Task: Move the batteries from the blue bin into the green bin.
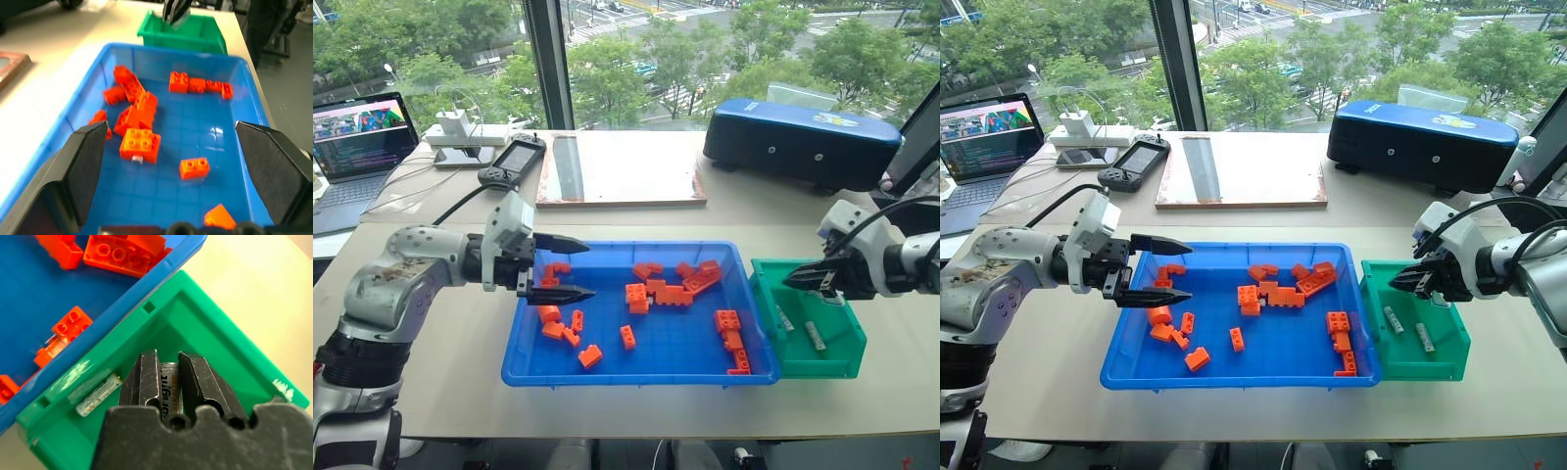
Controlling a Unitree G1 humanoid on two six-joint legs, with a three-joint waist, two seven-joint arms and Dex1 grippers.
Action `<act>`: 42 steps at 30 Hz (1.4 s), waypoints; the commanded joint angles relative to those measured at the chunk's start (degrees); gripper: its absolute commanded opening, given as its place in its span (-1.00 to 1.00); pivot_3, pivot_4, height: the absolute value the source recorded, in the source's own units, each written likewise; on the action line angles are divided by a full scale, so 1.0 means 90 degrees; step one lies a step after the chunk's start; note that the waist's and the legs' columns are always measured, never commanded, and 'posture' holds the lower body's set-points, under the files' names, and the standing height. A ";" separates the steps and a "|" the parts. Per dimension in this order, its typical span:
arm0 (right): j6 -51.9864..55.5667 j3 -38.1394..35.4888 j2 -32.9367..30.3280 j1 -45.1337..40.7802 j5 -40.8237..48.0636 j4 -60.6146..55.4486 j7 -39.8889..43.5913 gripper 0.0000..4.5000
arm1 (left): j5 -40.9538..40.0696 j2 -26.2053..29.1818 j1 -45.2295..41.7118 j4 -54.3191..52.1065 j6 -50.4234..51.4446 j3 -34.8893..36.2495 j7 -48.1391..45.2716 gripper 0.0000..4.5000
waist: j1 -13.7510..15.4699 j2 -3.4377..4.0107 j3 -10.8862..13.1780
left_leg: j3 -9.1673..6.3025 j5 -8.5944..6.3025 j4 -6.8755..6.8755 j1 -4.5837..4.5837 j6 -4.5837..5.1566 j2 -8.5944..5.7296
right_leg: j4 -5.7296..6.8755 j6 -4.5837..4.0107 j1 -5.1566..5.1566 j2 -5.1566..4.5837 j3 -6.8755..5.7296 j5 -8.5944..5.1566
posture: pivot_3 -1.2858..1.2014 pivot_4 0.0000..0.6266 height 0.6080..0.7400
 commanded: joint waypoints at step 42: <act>-0.1954 0.2961 0.4500 -0.2651 -0.1467 0.1835 0.0427 0.97 | 0.0225 0.0954 0.1481 -0.1083 0.0072 0.0866 0.0675 1.00 | -0.0149 0.0004 0.0003 | -0.0011 0.0003 -0.0002 0.0000 -0.0006 -0.0001 | 0.0025 0.0000 -0.0015 0.0007 -0.0008 0.0000 | 0.03 -0.52 0.88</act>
